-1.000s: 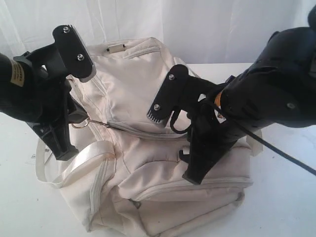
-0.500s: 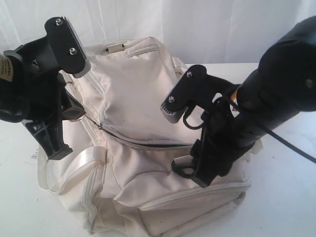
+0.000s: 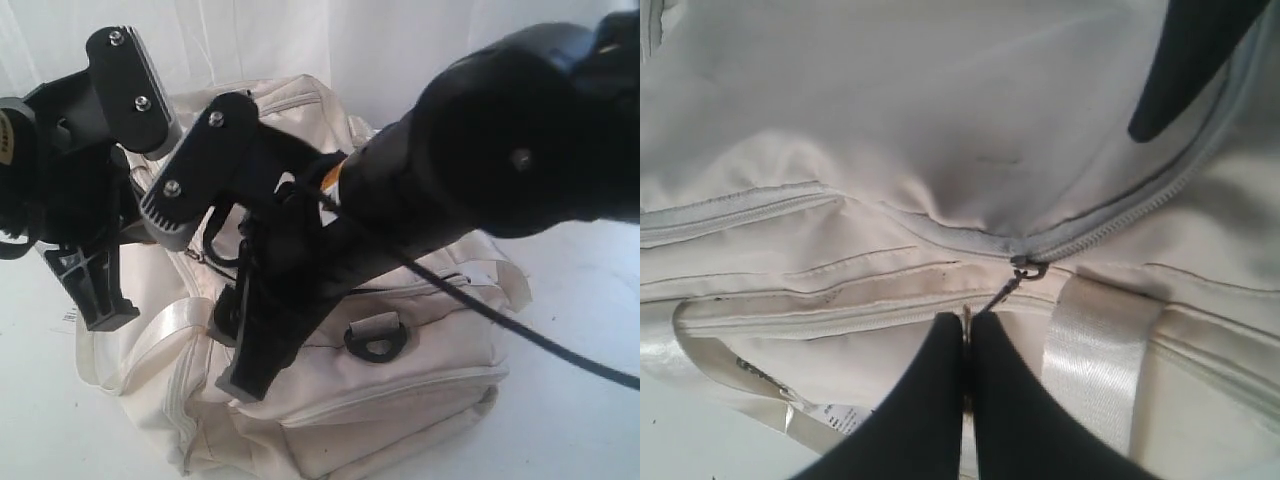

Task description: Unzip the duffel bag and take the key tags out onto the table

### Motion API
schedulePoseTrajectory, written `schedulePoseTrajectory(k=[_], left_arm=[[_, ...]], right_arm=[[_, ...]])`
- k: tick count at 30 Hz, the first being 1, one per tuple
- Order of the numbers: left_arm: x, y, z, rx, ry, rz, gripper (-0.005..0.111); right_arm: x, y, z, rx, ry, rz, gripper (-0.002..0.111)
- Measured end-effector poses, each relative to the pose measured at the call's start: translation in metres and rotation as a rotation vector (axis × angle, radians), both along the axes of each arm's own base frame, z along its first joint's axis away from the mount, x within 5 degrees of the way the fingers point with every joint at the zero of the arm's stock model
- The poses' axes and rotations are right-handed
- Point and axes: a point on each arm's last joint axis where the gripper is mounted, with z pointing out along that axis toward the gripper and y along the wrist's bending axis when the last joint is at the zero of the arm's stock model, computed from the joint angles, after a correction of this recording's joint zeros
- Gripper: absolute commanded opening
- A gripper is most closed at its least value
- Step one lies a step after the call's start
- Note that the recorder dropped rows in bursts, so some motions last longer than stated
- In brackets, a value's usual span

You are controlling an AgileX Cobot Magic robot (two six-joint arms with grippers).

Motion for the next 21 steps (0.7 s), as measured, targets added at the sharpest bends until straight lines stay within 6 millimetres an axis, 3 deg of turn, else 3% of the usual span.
schedulePoseTrajectory(k=[7, 15, 17, 21], left_arm=[[-0.004, 0.003, 0.005, -0.007, -0.014, -0.001, 0.0], [-0.004, 0.004, 0.005, -0.009, -0.013, -0.001, 0.0], [-0.004, 0.003, 0.005, -0.015, -0.008, 0.0, 0.0], [-0.004, 0.002, 0.005, -0.026, -0.007, 0.0, 0.0]], right_arm=[[0.015, 0.011, -0.017, -0.026, -0.071, -0.077, 0.064], [0.02, 0.013, -0.023, -0.034, -0.073, -0.113, 0.044], [0.021, 0.015, -0.028, -0.047, -0.061, -0.118, 0.035], [0.021, 0.016, -0.036, -0.073, -0.019, -0.141, 0.002]])
